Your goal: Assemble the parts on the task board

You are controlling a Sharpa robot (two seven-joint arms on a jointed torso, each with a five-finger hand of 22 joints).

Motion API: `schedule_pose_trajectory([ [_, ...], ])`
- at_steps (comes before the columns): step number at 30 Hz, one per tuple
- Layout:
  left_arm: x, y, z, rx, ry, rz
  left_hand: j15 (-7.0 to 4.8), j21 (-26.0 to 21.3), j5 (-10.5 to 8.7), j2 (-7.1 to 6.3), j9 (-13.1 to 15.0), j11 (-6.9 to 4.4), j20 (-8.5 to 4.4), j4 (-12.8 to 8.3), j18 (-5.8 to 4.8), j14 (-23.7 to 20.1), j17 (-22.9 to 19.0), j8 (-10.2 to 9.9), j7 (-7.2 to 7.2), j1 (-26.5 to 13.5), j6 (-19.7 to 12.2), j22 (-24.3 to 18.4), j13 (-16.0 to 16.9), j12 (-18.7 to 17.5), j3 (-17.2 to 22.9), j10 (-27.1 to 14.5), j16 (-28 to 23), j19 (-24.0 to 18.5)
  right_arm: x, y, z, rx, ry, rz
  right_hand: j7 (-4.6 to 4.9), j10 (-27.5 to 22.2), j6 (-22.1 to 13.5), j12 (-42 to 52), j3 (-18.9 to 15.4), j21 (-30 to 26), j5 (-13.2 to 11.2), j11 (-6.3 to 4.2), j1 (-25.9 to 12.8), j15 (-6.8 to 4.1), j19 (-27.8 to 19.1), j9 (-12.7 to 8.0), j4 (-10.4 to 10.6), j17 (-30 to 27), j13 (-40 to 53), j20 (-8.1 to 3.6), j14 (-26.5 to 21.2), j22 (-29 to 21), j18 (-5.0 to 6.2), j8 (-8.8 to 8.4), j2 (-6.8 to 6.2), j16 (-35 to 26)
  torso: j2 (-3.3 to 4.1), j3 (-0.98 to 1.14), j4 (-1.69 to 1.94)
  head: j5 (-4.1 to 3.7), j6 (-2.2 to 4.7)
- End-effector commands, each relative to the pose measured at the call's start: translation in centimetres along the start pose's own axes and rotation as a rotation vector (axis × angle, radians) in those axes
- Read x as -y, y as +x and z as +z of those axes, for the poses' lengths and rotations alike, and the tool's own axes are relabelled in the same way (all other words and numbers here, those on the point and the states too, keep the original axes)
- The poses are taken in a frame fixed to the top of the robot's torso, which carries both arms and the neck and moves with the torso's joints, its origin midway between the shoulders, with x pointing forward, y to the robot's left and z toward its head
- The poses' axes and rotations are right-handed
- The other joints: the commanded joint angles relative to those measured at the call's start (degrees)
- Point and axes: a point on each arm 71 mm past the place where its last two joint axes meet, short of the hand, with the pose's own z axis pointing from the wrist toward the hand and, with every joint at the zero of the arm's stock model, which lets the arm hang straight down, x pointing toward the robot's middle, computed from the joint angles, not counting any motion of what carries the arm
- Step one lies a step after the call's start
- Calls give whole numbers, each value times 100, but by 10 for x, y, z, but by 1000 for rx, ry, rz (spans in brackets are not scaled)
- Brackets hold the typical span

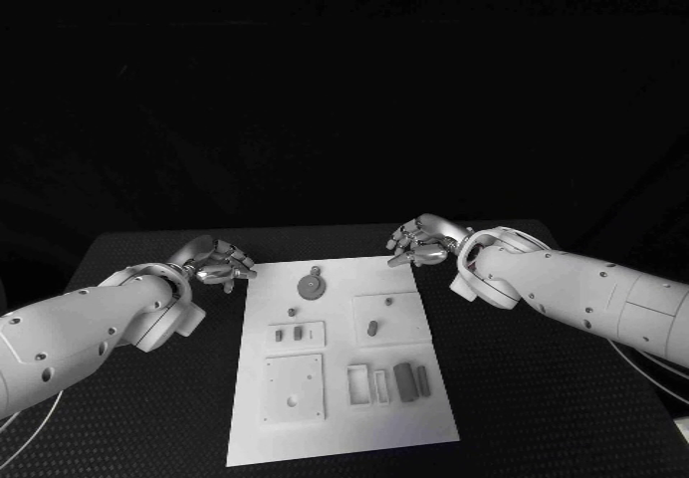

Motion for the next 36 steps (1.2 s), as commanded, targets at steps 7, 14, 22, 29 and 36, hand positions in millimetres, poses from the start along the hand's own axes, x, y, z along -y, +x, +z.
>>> schedule_pose_trajectory([
  [7,8,-4,-16,-13,39,-311,28,-229,-48,22,-13,32,15,-17,183,-85,-75,44,0,-86,-42,-137,27,2,-179,16,-238,-86,-8,24,-15,-114,-79,-332,-115,632,336,-801,-153,222,10,-59,182,-68,395,6,-13,100,-644,-143,472,45,208,141,-52,46,-2,-5,15,-18,12],
  [14,12,0,-21,-48,62,-379,207,-737,-47,57,-45,105,161,-25,42,-471,-270,68,10,-118,-82,-419,34,-21,-217,-63,-847,-501,-11,40,-21,-157,-81,-463,-173,972,479,-1046,-207,249,7,-114,229,-124,504,-11,-14,151,-831,-209,594,43,208,179,-108,27,4,-16,0,18,16],
  [22,15,3,-21,-62,71,-392,314,-956,-43,64,-57,122,264,-34,37,-537,-347,86,17,-117,-102,-570,28,-19,-218,-106,-1159,-596,-14,54,-21,-169,-78,-522,-188,1112,525,-1196,-235,237,6,-126,226,-137,543,-34,-12,179,-931,-226,633,29,208,176,-141,-8,10,-18,-9,36,20],
  [29,16,4,-21,-64,67,-392,326,-985,-42,71,-59,128,278,-30,41,-533,-347,92,16,-126,-102,-589,26,-22,-229,-122,-1201,-596,-18,64,-20,-176,-85,-535,-195,1178,550,-1278,-238,228,6,-130,233,-142,564,-48,-13,198,-982,-235,653,20,208,173,-140,-28,14,-20,1,32,-7],
  [36,15,4,-21,-64,66,-392,330,-995,-42,73,-61,132,283,-28,42,-532,-345,95,16,-129,-103,-596,25,-24,-233,-131,-1215,-595,-21,71,-18,-176,-92,-547,-209,1257,589,-1330,-227,221,6,-141,261,-152,576,-55,-13,216,-1015,-240,666,16,208,181,-97,-43,12,-21,6,48,-28],
])
